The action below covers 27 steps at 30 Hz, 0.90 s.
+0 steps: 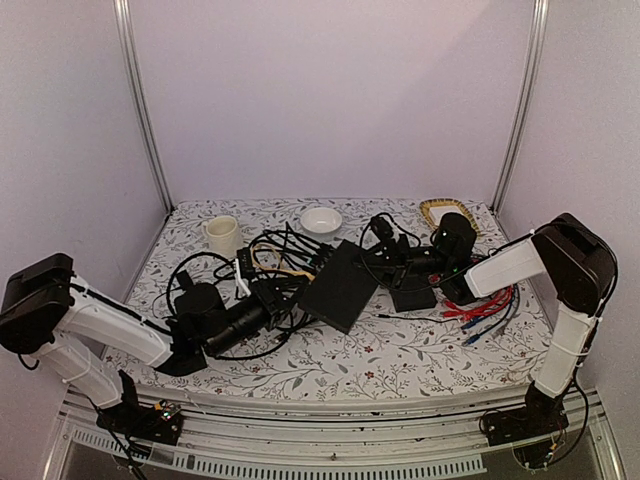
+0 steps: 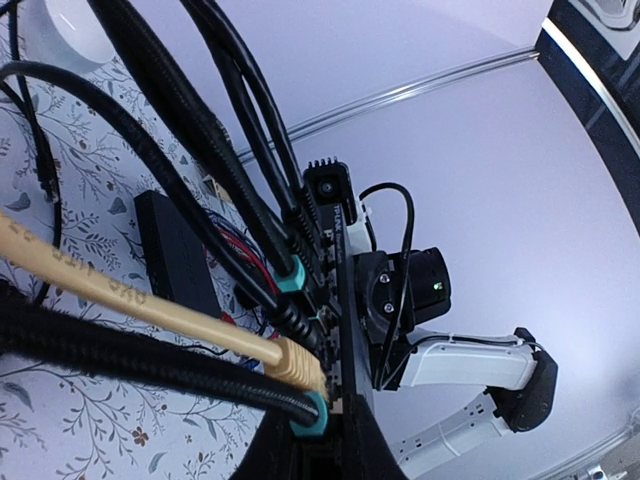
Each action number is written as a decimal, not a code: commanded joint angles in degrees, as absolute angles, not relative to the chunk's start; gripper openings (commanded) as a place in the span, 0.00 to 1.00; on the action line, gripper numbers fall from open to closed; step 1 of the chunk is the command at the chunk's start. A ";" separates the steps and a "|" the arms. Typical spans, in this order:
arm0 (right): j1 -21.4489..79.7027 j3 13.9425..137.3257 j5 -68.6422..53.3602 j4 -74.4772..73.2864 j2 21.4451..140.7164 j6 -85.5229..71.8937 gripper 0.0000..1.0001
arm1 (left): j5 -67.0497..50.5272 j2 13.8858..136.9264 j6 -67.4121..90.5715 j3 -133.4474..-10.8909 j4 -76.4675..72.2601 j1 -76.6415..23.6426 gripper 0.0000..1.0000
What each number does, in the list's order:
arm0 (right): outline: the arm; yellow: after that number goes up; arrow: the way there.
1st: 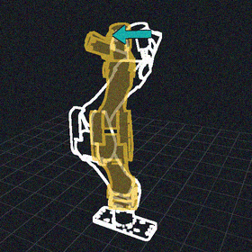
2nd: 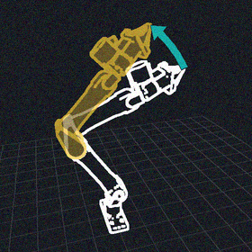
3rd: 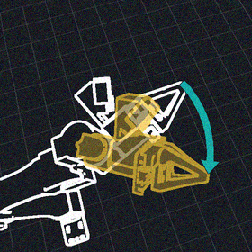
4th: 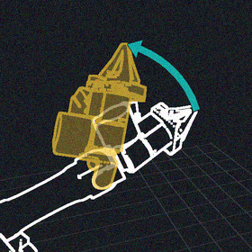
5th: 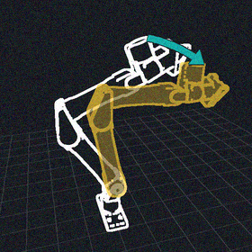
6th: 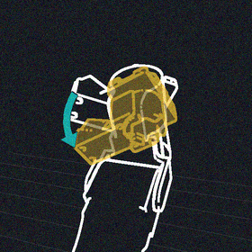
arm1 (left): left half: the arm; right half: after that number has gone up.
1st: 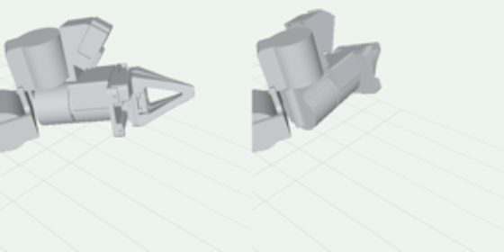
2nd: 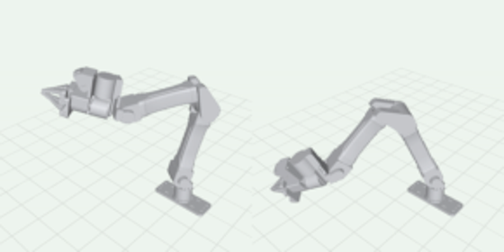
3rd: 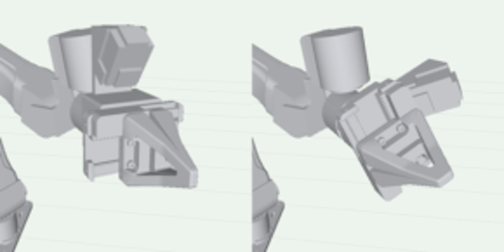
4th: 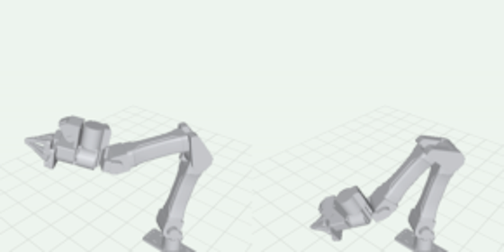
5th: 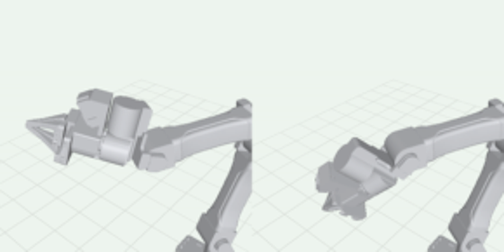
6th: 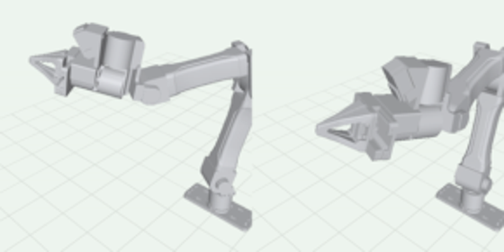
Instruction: Pull the plug from the switch port
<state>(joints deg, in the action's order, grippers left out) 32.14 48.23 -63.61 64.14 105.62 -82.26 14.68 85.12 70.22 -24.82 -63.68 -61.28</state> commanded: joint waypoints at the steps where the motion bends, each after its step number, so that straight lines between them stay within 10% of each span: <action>1: 27.63 47.50 -67.70 66.29 102.79 -80.77 0.02 | 33.14 81.26 64.35 -23.11 -60.33 -59.03 0.00; 27: 25.53 47.06 -71.26 64.23 100.79 -77.96 0.02 | 35.40 78.65 70.93 -19.54 -60.69 -58.42 0.00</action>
